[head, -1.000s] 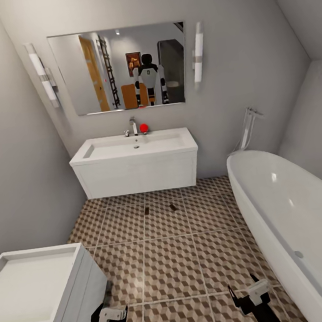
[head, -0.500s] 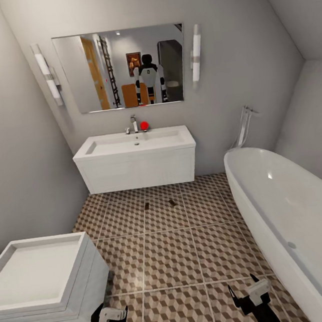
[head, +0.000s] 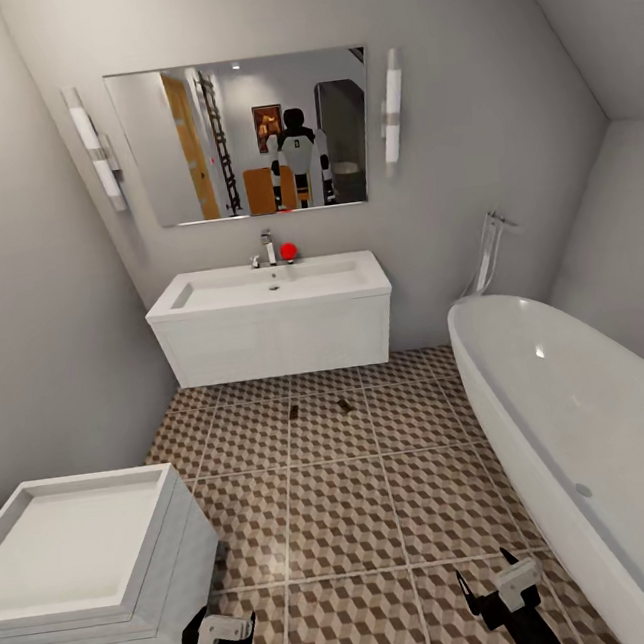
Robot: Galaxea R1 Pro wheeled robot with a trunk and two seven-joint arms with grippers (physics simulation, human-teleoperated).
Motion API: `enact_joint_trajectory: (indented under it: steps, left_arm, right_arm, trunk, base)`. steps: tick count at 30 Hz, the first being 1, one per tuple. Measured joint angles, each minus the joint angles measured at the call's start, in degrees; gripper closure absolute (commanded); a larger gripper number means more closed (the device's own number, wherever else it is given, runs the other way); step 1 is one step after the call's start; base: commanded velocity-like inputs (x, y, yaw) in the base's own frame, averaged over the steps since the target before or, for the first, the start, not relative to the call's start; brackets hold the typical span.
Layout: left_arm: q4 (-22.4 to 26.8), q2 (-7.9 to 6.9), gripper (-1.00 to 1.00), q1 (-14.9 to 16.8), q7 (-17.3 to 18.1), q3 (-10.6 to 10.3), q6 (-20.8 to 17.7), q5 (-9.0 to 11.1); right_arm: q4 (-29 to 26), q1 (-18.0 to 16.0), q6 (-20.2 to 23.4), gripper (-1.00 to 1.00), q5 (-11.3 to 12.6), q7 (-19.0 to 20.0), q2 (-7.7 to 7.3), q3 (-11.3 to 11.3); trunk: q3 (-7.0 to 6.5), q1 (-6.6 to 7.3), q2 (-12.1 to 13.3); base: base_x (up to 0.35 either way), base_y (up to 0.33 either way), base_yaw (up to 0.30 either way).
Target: Take the four mousetraps from the cabinet in the bathroom and place them on the bathroom floor. Make sure all four end up on the same floor surface, and ensure that at least two of them are either under or directly next to the same bathroom sink.
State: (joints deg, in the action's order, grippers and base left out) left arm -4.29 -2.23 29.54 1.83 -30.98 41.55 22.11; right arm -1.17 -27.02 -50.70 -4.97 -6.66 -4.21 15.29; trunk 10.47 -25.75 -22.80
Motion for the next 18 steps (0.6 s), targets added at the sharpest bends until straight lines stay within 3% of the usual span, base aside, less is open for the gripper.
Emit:
enact_joint_trajectory:
  steps: [8, 18]
  left_arm:
    - [0.0, -0.02, -1.0, 0.0, 0.0, 0.0, 0.0, 0.0]
    - [0.0, -0.06, -1.0, 0.0, 0.0, 0.0, 0.0, 0.0]
  right_arm:
    - [0.0, 0.0, 0.0, -1.0, 0.0, -0.2, 0.2, 0.0]
    - [0.0, 0.0, 0.0, -1.0, 0.1, -0.2, 0.5, 0.0]
  trunk:
    - [0.0, 0.0, 0.0]
    - [0.24, 0.0, 0.0]
  base:
    - [0.0, 0.0, 0.013]
    - [0.0, 0.0, 0.155]
